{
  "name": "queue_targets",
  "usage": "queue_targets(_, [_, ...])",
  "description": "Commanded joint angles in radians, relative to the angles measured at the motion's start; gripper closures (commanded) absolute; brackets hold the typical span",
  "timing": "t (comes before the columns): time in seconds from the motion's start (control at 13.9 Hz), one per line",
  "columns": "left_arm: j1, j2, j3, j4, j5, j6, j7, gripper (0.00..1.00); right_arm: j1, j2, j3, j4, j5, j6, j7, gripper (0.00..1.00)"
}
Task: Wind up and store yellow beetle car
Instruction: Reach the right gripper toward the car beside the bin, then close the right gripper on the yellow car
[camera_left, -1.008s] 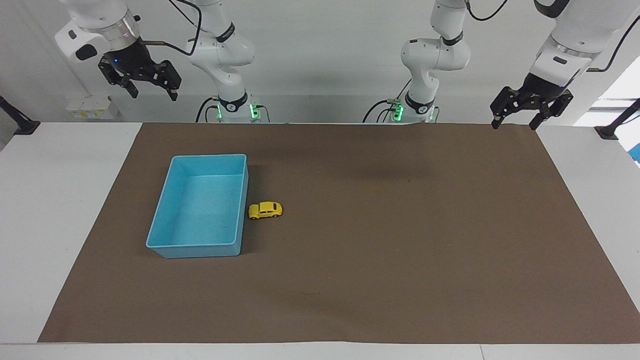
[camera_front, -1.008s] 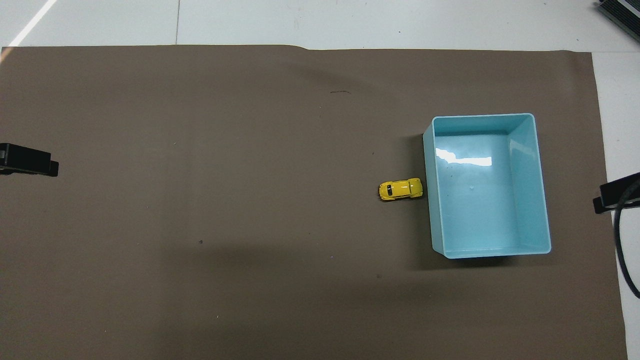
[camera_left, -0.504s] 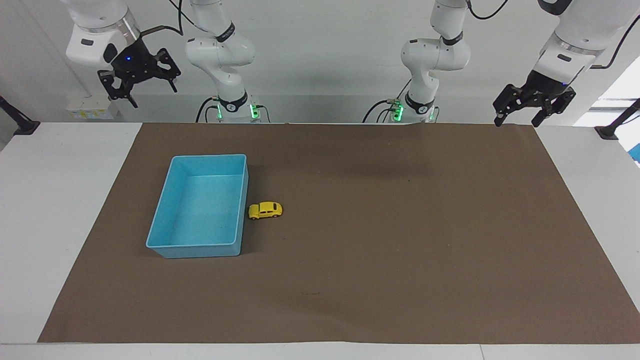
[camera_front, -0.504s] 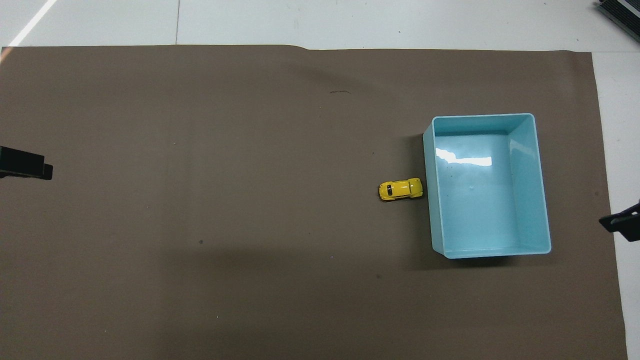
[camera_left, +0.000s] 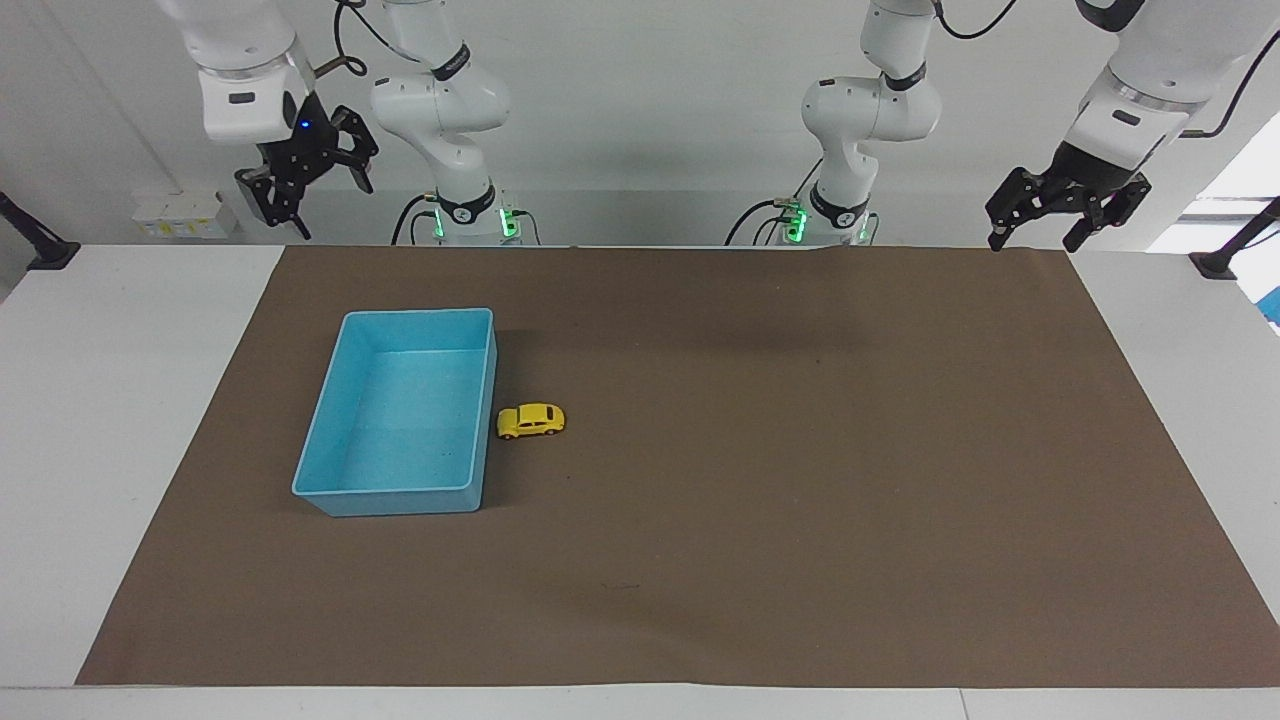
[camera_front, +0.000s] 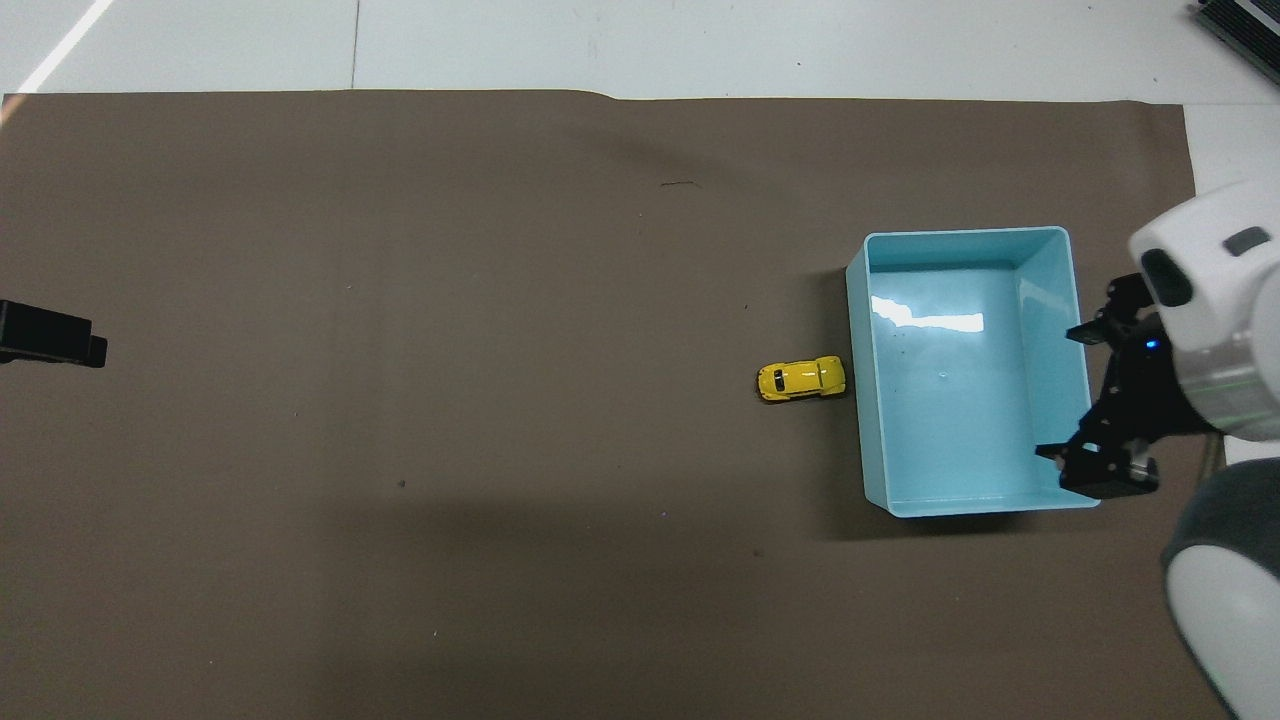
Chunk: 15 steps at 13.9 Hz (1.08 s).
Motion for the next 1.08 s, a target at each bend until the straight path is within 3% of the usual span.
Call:
queue_targets(0.0, [-0.002,0.001,-0.002,0.011,0.014,-0.051,0.024,0.0,0.045,0.042,0.001,-0.036,0.002,0.104,-0.052,0.0])
queue_targets(0.36, [-0.002,0.105,-0.004,0.165,0.011,-0.157,0.028,0.0,0.103,0.21,0.0,-0.065,0.033,0.258,-0.066,0.0])
queue_targets(0.79, [0.005,0.03,-0.002,0.038,0.005,-0.042,0.068,0.0,0.139,0.234,0.0,-0.328,0.01,0.589,-0.069,0.0])
queue_targets(1.01, [0.009,0.022,-0.001,0.019,0.006,-0.028,0.076,0.0,0.139,0.257,0.0,-0.384,-0.012,0.663,-0.07,0.0])
